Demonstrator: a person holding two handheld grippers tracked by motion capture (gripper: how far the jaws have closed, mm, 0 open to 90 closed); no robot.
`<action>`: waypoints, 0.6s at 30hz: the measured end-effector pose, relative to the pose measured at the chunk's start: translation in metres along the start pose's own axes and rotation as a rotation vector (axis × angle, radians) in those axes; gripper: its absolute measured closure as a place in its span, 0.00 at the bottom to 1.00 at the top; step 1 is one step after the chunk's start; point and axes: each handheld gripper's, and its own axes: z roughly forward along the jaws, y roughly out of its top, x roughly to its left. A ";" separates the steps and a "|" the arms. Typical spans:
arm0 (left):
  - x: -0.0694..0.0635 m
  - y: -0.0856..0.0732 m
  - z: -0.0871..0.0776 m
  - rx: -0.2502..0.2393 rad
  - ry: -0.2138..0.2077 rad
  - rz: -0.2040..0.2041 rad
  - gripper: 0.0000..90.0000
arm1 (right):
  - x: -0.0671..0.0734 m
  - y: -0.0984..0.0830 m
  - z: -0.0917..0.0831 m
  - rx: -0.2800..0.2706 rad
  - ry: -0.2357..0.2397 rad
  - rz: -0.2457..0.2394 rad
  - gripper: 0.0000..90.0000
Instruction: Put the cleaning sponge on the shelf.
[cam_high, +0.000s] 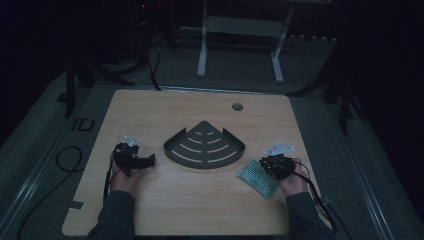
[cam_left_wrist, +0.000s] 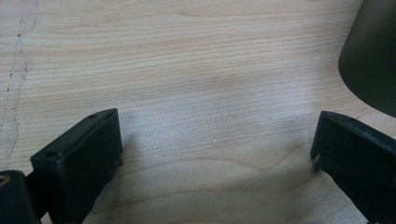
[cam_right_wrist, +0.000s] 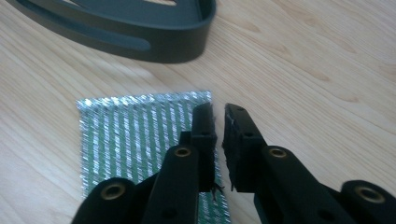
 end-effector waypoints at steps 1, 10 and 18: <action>0.000 0.000 0.000 0.000 0.000 0.000 0.03 | -0.002 -0.001 0.000 0.003 0.001 -0.011 0.88; 0.000 0.000 0.000 0.000 0.000 -0.002 0.03 | -0.012 -0.013 0.006 0.065 0.035 0.007 0.84; 0.000 0.000 0.000 0.000 0.000 -0.002 0.03 | -0.020 -0.018 0.006 0.077 0.078 0.064 0.84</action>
